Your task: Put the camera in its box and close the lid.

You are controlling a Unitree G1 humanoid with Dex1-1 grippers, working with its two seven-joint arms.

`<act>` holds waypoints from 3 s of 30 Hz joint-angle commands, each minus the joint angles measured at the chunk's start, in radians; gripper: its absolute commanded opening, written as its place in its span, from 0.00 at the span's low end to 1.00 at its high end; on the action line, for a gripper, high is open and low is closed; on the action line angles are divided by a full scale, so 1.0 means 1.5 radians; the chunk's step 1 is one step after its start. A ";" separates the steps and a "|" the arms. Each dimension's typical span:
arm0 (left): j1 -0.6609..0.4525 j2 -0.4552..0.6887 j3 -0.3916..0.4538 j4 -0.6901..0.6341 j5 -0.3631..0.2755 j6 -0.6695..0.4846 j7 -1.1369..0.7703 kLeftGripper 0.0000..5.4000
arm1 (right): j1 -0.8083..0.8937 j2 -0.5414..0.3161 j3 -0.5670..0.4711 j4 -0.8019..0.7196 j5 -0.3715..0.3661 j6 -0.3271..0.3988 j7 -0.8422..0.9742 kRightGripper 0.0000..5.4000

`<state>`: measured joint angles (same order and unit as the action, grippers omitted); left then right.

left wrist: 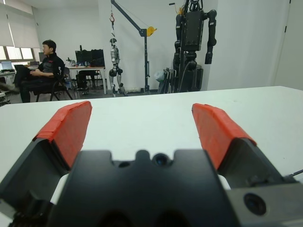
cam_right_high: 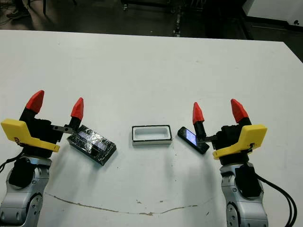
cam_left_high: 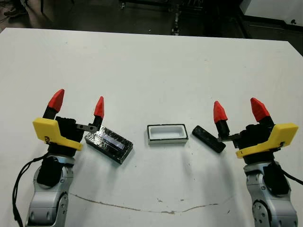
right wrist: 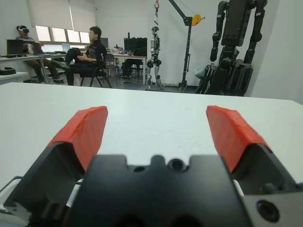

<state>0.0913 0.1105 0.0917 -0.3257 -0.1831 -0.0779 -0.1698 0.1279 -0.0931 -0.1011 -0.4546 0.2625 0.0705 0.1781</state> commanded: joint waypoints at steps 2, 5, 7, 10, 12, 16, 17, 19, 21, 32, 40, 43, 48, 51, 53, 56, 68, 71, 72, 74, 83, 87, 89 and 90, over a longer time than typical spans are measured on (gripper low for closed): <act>0.007 -0.002 -0.002 0.006 0.001 0.002 0.000 1.00 | 0.007 -0.004 -0.002 0.009 -0.001 -0.004 0.002 1.00; 0.006 -0.001 -0.001 0.007 -0.003 0.001 -0.002 1.00 | 0.006 -0.002 0.000 0.010 -0.001 -0.003 0.002 1.00; 0.007 0.000 0.000 0.006 0.000 0.006 0.001 1.00 | 0.008 -0.002 0.003 0.011 -0.005 -0.005 0.001 1.00; 0.009 -0.004 -0.001 0.007 0.002 0.004 0.004 1.00 | 0.011 -0.002 0.003 0.010 -0.003 -0.002 0.001 1.00; 0.008 -0.003 -0.005 0.009 0.003 0.001 0.002 1.00 | 0.011 -0.005 0.000 0.009 0.003 0.003 0.004 1.00; 0.007 -0.006 -0.006 0.005 0.007 0.002 0.008 1.00 | 0.012 -0.027 -0.008 0.001 0.005 0.015 0.019 1.00; 0.007 -0.007 -0.005 0.004 0.005 0.003 0.008 1.00 | 0.012 -0.037 -0.010 -0.003 0.006 0.021 0.026 1.00; 0.006 -0.009 -0.003 0.005 0.001 0.001 0.007 1.00 | 0.011 -0.060 -0.016 -0.013 0.014 0.045 0.038 1.00; 0.006 -0.009 -0.002 0.006 -0.001 0.001 0.006 1.00 | 0.005 -0.098 -0.027 -0.027 0.021 0.083 0.057 1.00; 0.003 -0.012 -0.007 0.007 0.011 0.005 0.015 1.00 | -0.094 -0.366 -0.089 0.047 0.140 0.324 0.278 1.00; 0.000 -0.017 -0.008 0.007 0.012 0.010 0.017 1.00 | -0.155 -0.433 -0.045 0.104 0.159 0.380 0.383 1.00; -0.001 -0.019 -0.007 0.007 0.006 0.013 0.016 1.00 | -0.165 -0.430 -0.040 0.111 0.174 0.394 0.402 1.00; -0.003 -0.018 -0.008 0.011 0.011 0.009 0.017 1.00 | -0.176 -0.416 -0.037 0.114 0.220 0.449 0.408 1.00; -0.003 -0.018 -0.009 0.009 0.011 0.011 0.017 1.00 | -0.176 -0.413 -0.034 0.106 0.239 0.477 0.404 1.00; -0.003 -0.019 -0.009 0.007 0.010 0.015 0.018 1.00 | -0.173 -0.412 -0.031 0.100 0.245 0.483 0.401 1.00; -0.002 -0.016 -0.010 0.006 0.020 0.016 0.021 1.00 | -0.165 -0.411 -0.026 0.089 0.242 0.482 0.396 1.00; 0.001 -0.017 -0.012 0.007 0.020 0.015 0.019 1.00 | -0.082 -0.393 0.013 -0.023 0.092 0.323 0.323 1.00; 0.002 -0.021 -0.012 0.008 0.014 0.012 0.020 1.00 | -0.075 -0.395 0.017 -0.041 0.071 0.300 0.323 1.00; 0.002 -0.022 -0.012 0.009 0.013 0.012 0.019 1.00 | -0.073 -0.394 0.017 -0.046 0.067 0.294 0.325 1.00; 0.003 -0.020 -0.012 0.010 0.013 0.011 0.017 1.00 | -0.070 -0.393 0.016 -0.052 0.064 0.286 0.329 1.00; 0.003 -0.019 -0.011 0.010 0.008 0.014 0.015 1.00 | -0.071 -0.396 0.017 -0.046 0.063 0.284 0.338 1.00; 0.004 -0.018 -0.012 0.008 0.007 0.014 0.014 1.00 | -0.074 -0.396 0.021 -0.031 0.058 0.278 0.343 1.00; 0.005 -0.019 -0.013 0.008 0.011 0.012 0.016 1.00 | -0.077 -0.396 0.022 -0.022 0.057 0.275 0.346 1.00; 0.004 -0.020 -0.013 0.009 0.009 0.011 0.017 1.00 | -0.079 -0.395 0.023 -0.016 0.057 0.276 0.348 1.00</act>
<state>0.0841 0.0777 0.0734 -0.3216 -0.1708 -0.0685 -0.1429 0.0132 -0.6798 -0.0709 -0.4949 0.3555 0.4922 0.6926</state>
